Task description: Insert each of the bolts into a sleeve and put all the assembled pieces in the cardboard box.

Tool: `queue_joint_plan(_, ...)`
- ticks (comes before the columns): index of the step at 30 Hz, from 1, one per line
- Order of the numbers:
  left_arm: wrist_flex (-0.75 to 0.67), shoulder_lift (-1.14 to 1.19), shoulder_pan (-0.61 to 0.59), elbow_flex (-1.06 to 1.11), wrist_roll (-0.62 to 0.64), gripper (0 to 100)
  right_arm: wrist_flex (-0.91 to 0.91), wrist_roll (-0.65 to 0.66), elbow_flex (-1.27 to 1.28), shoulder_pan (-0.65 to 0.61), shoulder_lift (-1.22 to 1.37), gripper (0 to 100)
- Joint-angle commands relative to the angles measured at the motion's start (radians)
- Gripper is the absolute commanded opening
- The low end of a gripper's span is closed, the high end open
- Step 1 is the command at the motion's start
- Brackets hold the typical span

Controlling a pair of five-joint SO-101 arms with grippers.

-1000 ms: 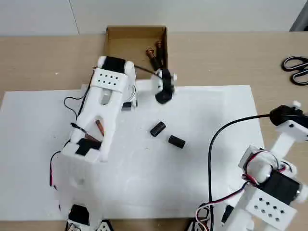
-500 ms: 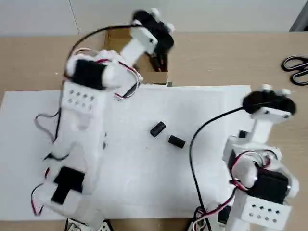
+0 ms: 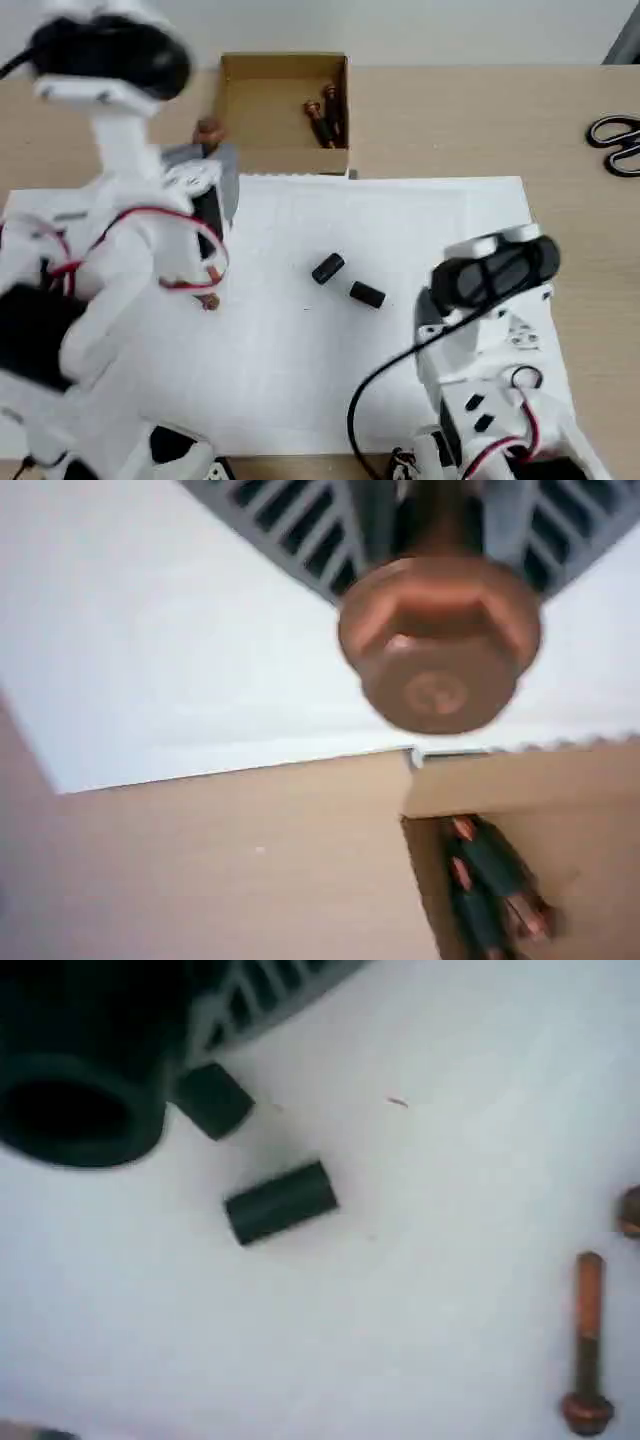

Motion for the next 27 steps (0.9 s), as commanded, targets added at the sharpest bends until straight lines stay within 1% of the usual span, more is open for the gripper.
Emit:
queue_joint_plan(1, -0.012, -0.155, 0.003, 0.168, 0.189, 1, -0.085, 0.006, 0.054, -0.102, -0.061, 0.2)
queue_joint_plan(4, -0.091, -0.282, -0.003, 0.378, 0.241, 1, -0.13, 0.009, 0.137, -0.193, -0.114, 0.2)
queue_joint_plan(11, -0.4, -0.663, -0.003, 0.908, 0.25, 1, -0.286, 0.011, 0.333, -0.298, -0.225, 0.2)
queue_joint_plan(15, -0.546, -0.862, 0.003, 1.168, 0.25, 1, -0.335, 0.011, 0.408, -0.371, -0.257, 0.2)
queue_joint_plan(19, -0.635, -1.003, 0.006, 1.322, 0.25, 1, -0.389, 0.011, 0.485, -0.423, -0.272, 0.2)
queue_joint_plan(22, -0.661, -1.053, 0.011, 1.386, 0.25, 1, -0.433, 0.011, 0.519, -0.486, -0.274, 0.2)
queue_joint_plan(27, -0.672, -1.106, 0.124, 1.44, 0.252, 1, -0.463, 0.012, 0.583, -0.572, -0.272, 0.2)
